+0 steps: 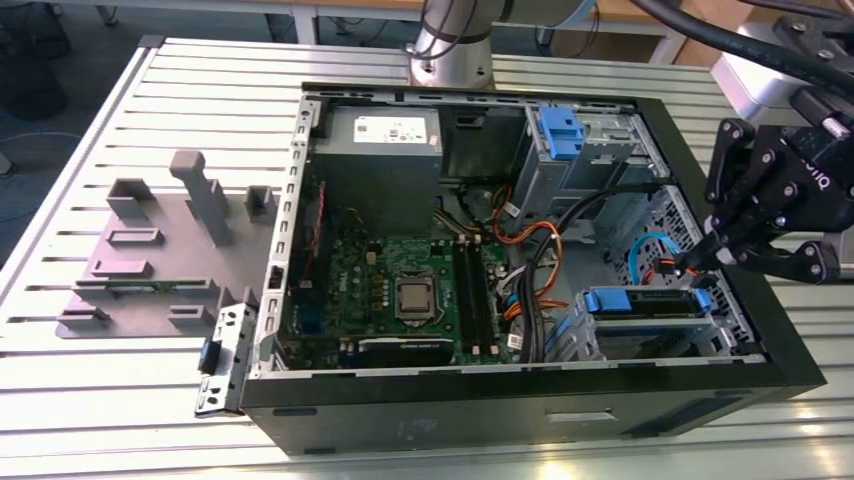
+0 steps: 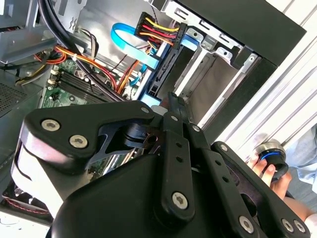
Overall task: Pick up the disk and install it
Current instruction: 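Insert the disk into the insertion slot, then insert the first disk wire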
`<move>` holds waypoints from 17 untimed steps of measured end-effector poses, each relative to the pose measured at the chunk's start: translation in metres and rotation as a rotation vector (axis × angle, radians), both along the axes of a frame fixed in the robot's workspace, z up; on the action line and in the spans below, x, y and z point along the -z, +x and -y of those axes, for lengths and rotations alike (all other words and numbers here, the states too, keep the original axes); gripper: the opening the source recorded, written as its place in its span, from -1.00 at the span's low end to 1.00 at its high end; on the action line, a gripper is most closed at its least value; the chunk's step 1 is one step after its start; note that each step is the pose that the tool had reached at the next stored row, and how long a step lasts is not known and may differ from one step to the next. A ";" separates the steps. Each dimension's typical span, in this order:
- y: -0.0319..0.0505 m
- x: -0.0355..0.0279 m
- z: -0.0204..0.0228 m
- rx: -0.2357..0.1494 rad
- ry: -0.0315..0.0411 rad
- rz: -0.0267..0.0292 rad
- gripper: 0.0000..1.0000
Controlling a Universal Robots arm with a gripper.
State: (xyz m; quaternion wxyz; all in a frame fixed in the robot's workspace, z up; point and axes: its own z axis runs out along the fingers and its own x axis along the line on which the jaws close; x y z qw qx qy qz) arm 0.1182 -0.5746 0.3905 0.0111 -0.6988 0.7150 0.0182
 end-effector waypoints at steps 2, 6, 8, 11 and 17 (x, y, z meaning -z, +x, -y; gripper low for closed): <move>0.0006 0.0007 0.0000 0.000 0.0000 0.0000 -0.79; 0.0021 0.0018 0.0000 0.001 0.0000 0.0000 -0.79; 0.0029 0.0022 0.0000 0.001 0.0000 0.0000 -0.79; 0.0040 0.0026 0.0000 0.002 0.0001 0.0000 -0.79; 0.0045 0.0028 0.0000 0.002 0.0000 0.0000 -0.79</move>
